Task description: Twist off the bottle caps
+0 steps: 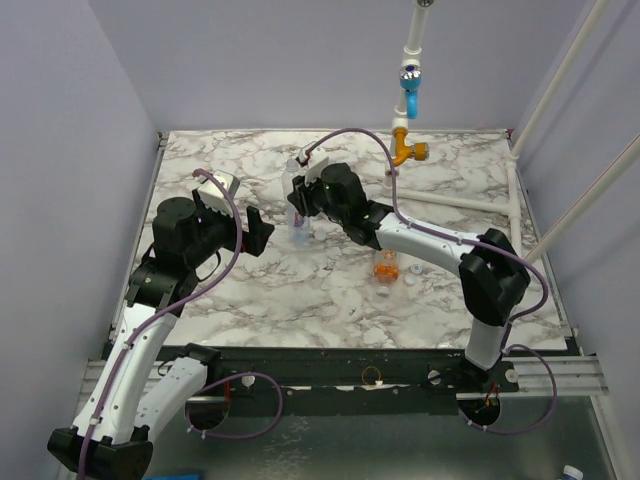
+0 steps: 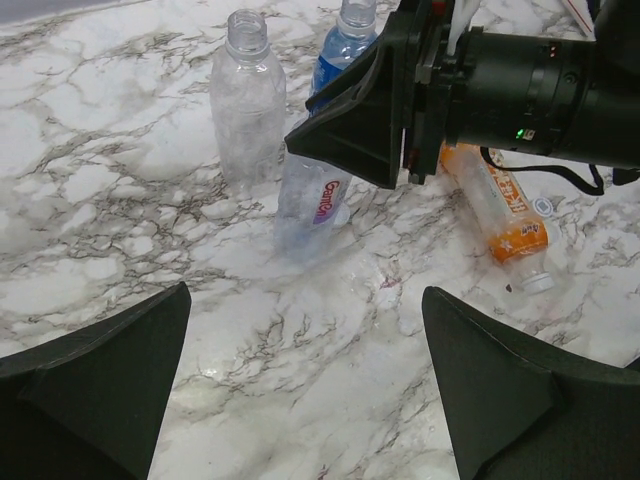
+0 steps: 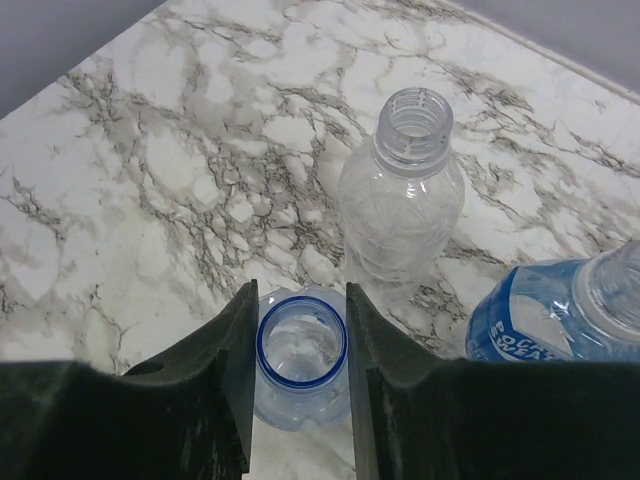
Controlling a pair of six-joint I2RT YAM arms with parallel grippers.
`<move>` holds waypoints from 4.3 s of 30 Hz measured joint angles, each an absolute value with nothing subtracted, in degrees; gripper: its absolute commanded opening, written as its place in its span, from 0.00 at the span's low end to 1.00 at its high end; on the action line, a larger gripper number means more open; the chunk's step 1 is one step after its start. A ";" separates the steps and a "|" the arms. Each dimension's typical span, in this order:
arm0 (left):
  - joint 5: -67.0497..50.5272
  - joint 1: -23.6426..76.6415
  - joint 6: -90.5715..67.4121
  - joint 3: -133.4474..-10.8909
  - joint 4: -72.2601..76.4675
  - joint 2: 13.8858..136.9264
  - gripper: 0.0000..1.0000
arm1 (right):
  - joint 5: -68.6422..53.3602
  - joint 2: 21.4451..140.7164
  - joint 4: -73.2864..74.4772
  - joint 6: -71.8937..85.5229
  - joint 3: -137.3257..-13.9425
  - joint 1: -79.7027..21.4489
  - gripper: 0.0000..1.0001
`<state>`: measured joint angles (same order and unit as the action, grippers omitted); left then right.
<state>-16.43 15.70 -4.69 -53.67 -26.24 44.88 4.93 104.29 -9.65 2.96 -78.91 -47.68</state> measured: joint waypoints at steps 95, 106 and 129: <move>-26.41 15.70 -2.42 -60.75 -26.74 51.31 0.99 | 29.80 89.27 17.17 34.72 -46.35 -47.88 0.68; -32.34 15.70 4.47 -62.92 -27.33 50.87 0.99 | 28.25 84.88 15.94 32.08 -46.37 -47.88 0.45; -50.43 15.73 78.59 -55.68 -25.67 35.59 0.99 | -27.00 71.59 28.40 19.77 -82.26 -47.88 0.45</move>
